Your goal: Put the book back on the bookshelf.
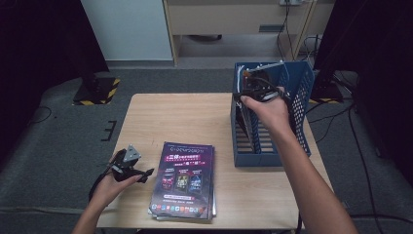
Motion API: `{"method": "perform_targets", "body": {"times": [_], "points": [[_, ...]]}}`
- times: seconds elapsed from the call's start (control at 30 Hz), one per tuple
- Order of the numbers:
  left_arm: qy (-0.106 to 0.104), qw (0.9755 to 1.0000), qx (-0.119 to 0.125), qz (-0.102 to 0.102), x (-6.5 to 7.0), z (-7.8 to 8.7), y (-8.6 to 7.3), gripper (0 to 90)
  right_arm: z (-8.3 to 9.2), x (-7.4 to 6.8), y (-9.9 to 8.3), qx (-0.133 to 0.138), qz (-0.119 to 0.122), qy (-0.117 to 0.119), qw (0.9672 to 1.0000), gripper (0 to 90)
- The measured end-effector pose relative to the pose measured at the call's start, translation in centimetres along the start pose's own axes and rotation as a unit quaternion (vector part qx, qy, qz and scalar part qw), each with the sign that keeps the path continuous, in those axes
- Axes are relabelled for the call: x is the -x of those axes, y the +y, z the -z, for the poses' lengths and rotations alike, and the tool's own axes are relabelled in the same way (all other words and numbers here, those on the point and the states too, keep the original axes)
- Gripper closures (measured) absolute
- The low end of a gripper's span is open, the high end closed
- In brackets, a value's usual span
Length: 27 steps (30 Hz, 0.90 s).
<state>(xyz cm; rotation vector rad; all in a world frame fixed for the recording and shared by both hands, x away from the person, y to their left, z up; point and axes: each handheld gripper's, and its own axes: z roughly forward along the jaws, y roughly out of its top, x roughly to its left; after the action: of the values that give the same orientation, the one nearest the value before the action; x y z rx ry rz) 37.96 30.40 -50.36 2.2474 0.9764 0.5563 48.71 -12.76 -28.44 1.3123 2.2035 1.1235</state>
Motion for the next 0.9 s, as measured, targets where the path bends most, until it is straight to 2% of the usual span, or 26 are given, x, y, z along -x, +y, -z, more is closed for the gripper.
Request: {"method": "perform_targets", "body": {"times": [0.9], "points": [[0.0, 1.0, -0.001, -0.001, 0.0, -0.02, 0.0, 5.8, 0.35, -0.06, 0.11, 0.014, -0.005, 0.012, 0.9998, 44.6]]}}
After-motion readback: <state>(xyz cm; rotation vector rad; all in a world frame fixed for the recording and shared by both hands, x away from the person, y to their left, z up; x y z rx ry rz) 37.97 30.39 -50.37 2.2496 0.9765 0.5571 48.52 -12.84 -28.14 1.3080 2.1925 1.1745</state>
